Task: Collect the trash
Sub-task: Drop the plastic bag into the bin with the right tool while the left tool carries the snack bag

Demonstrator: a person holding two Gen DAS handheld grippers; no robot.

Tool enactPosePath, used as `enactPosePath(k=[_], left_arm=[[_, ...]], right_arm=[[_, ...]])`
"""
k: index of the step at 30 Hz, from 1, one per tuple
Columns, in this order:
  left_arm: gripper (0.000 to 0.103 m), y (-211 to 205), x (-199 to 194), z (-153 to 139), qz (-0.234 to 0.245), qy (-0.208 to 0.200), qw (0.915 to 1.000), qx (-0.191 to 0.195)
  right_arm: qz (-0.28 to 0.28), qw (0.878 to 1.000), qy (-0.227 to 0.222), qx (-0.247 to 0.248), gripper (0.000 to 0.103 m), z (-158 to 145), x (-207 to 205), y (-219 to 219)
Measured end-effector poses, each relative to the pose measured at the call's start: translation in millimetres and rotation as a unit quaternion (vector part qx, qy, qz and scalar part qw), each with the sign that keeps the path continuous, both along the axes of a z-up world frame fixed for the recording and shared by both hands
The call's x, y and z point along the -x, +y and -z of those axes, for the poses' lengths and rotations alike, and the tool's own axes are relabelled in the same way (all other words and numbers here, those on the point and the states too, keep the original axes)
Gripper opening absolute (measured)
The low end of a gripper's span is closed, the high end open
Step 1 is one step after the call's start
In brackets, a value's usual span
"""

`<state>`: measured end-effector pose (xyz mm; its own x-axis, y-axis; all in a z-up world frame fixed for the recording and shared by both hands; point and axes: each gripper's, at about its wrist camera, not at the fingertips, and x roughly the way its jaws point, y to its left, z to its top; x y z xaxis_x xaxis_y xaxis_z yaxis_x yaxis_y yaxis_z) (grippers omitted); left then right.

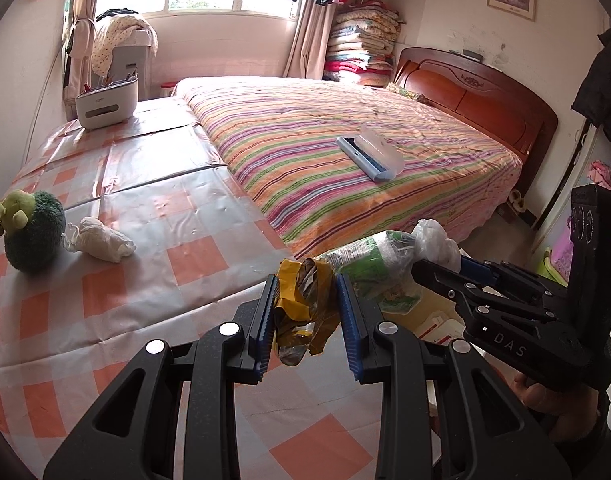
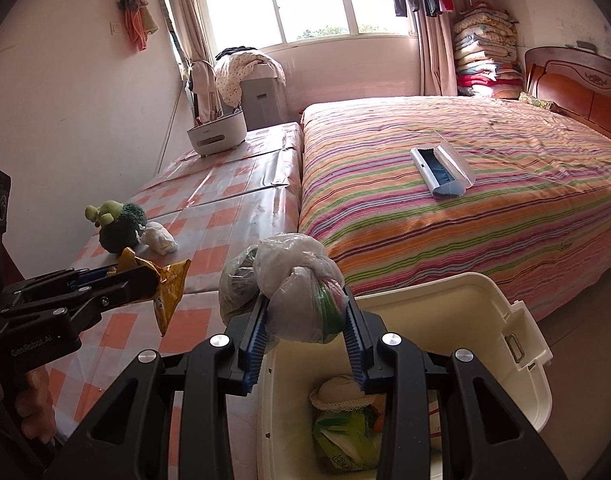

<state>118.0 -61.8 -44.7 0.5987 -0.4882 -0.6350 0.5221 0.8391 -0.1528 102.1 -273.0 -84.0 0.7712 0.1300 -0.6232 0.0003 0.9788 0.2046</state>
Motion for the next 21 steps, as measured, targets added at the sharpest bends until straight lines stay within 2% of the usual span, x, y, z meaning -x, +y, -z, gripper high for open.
enactPosePath(k=[21], left_arm=[[0.029,-54,10,0,0.047,0.000,0.9989,-0.009]], right_arm=[[0.101,0.995,-0.019,0.012,0.034,-4,30,-43]])
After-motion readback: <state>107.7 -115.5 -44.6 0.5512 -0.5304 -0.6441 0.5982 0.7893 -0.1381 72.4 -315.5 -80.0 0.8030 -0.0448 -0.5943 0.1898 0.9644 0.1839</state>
